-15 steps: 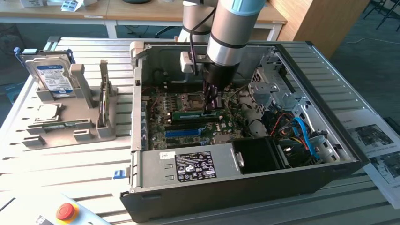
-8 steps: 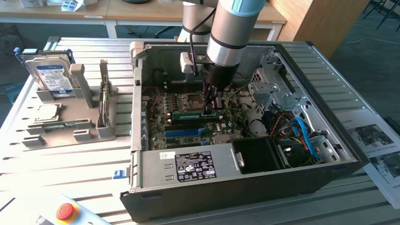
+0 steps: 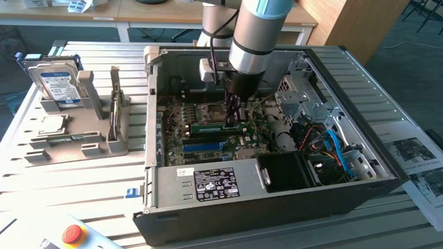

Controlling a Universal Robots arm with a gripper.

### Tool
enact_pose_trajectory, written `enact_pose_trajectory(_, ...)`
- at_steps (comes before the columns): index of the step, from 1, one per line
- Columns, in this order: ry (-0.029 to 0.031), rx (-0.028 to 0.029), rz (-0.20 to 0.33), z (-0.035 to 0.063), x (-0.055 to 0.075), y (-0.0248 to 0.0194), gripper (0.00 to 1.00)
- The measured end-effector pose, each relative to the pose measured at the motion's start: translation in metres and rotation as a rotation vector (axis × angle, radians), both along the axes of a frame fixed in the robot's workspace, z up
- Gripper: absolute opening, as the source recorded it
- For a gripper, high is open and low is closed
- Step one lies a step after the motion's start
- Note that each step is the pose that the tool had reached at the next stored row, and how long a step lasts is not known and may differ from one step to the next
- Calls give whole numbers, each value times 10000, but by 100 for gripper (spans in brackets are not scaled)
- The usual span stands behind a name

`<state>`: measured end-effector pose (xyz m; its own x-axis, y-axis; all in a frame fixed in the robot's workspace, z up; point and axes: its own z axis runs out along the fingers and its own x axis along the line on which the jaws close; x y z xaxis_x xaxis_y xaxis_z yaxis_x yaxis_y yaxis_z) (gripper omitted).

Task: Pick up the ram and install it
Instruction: 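Insert the ram into the slot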

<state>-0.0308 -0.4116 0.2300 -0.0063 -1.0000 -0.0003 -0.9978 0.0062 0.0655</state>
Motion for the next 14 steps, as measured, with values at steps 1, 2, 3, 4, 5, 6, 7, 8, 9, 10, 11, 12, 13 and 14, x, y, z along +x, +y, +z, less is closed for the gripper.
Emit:
enact_pose_trajectory(1, 1, 0, 0, -3, 0, 0, 12)
enact_pose_trajectory(2, 0, 0, 0, -7, 0, 0, 12)
enact_pose_trajectory(3, 1, 0, 0, -10, 0, 0, 12)
enact_pose_trajectory(4, 0, 0, 0, -13, 0, 0, 12)
enact_pose_trajectory(5, 0, 0, 0, -16, 0, 0, 12)
enact_pose_trajectory(6, 0, 0, 0, -19, 0, 0, 12)
enact_pose_trajectory(7, 1, 0, 0, -22, 0, 0, 12)
enact_pose_trajectory(8, 0, 0, 1, -25, 0, 0, 12)
enact_pose_trajectory(9, 0, 0, 1, -29, 0, 0, 12)
enact_pose_trajectory(10, 0, 0, 1, -33, 0, 0, 12)
enact_pose_trajectory(11, 0, 0, 2, -37, 0, 0, 12)
enact_pose_trajectory(12, 1, 0, 3, -40, 0, 0, 12)
enact_pose_trajectory(13, 0, 0, 3, -44, 0, 0, 12)
enact_pose_trajectory(14, 0, 0, 3, -48, 0, 0, 12)
